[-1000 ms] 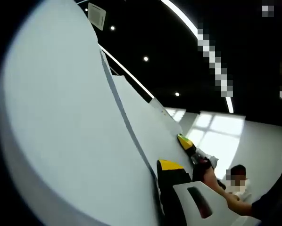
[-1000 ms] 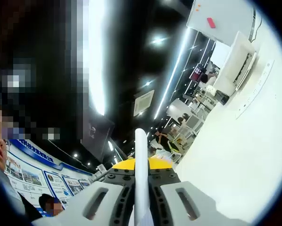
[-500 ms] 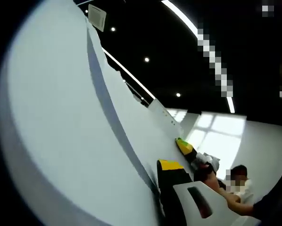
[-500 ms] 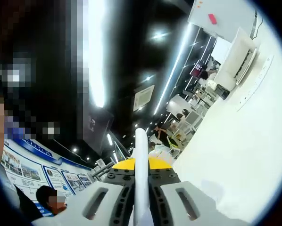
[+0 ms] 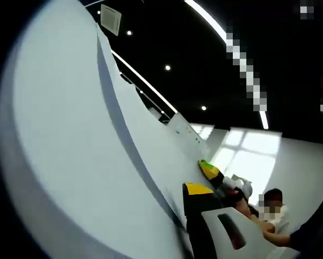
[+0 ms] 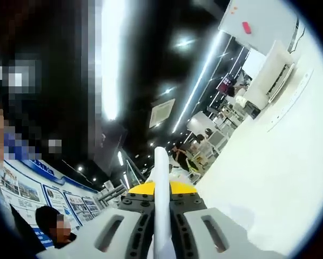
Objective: Organize the stack of printing papers by aligning and flattening the scattered papers on the table
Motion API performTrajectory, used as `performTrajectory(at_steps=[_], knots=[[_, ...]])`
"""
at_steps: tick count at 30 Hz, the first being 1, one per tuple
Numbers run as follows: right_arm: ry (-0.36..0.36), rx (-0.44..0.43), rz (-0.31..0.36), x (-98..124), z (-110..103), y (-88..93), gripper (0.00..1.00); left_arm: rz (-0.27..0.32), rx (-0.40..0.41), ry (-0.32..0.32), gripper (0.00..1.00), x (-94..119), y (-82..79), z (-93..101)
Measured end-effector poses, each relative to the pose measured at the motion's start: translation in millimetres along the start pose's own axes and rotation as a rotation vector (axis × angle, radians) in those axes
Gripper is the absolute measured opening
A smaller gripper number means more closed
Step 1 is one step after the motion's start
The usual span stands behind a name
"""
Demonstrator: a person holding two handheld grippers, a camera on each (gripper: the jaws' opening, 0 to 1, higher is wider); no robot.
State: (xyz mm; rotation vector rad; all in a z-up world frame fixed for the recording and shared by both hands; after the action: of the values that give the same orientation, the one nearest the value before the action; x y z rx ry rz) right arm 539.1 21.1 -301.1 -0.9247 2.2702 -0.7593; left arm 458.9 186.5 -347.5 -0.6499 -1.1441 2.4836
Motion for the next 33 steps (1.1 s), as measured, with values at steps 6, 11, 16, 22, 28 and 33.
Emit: performTrajectory(at_steps=[6,11,16,22,28,33], knots=[[0.005,-0.004,0.022,-0.7,0.4,-3.0,0.03,-0.001,0.003,0.006,0.19,0.3,-0.1,0.6],[-0.009,0.001,0.001,0.1,-7.5,6.3,0.03,0.002,0.006,0.005,0.20,0.4,-0.6,-0.1],[-0.017,0.006,0.005,1.7,-12.2,10.6,0.03,0.010,0.013,0.009,0.21,0.5,-1.4,0.4],[-0.032,-0.009,-0.013,2.1,-17.9,19.2,0.03,0.014,0.018,0.011,0.22,1.0,-1.8,0.6],[-0.040,-0.017,-0.028,7.5,-21.7,26.9,0.04,0.015,0.015,0.009,0.22,0.9,-1.6,0.4],[-0.033,-0.021,-0.033,11.0,-20.4,29.9,0.04,0.008,0.007,0.002,0.22,0.1,-0.6,-0.1]])
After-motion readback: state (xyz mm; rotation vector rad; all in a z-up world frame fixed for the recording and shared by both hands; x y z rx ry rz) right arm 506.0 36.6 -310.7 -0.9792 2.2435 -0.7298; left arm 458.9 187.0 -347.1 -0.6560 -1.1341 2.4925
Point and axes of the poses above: the point that each gripper's makers call its tool centre point, and the gripper's own axes: x roughly backward along the fingers, z roughly to its right, y roughly out of its underside, the point moved 5 cm from there along x, roughly backward along the fingers, and after that the axes turned 3 degrees about y, right-handed, at the moved point
